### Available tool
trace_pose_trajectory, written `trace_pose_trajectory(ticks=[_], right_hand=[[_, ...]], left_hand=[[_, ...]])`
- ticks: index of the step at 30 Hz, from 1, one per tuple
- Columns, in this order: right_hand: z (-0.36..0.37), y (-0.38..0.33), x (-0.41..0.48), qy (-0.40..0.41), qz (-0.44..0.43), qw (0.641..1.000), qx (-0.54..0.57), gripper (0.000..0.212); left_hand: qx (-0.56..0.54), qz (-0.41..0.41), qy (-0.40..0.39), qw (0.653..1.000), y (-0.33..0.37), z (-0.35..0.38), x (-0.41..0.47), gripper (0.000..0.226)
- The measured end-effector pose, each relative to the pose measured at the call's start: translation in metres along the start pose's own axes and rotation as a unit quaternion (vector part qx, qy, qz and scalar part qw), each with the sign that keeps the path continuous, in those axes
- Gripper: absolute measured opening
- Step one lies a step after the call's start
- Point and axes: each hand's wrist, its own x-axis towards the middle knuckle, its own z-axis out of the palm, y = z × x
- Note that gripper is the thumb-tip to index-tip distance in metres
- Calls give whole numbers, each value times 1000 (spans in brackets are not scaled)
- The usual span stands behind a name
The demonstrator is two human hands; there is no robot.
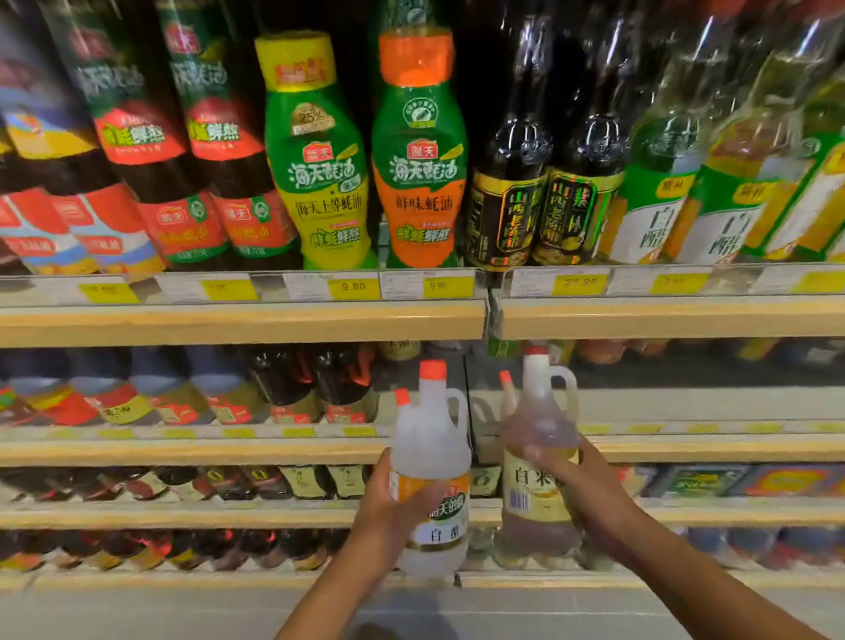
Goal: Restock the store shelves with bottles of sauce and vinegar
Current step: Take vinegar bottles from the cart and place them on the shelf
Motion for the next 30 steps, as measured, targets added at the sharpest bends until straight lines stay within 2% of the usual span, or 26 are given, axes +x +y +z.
trace_pose_trajectory(ticks=[2,4,7,10,13,16,20,22,30], right_hand=[[8,-1,10,-37,17,999,-12,62],[14,-4,25,-52,25,998,-25,63],[27,-16,50,-66,25,996,-62,71],[36,-33,76,-49,5,994,-100,66],[39,-48,103,-34,30,989,-138,54],[40,-52,121,-10,58,986,-155,59],[42,-44,139,8,34,987,-156,83],[43,-39,143,11,19,987,-156,85],[32,-10,149,18,23,970,-240,39]], left_hand=[[-17,5,29,999,-4,-6,-7,96],[-18,12,52,998,-9,-12,-13,102],[-32,18,75,997,-16,-19,-18,88],[-36,17,83,996,-20,-25,-23,83],[-36,21,94,995,-24,-31,-24,85],[-31,23,105,994,-28,-35,-23,81],[-43,17,125,991,-30,-37,-22,78],[-49,17,129,990,-31,-36,-20,77],[-61,20,148,987,-31,-38,-11,83]])
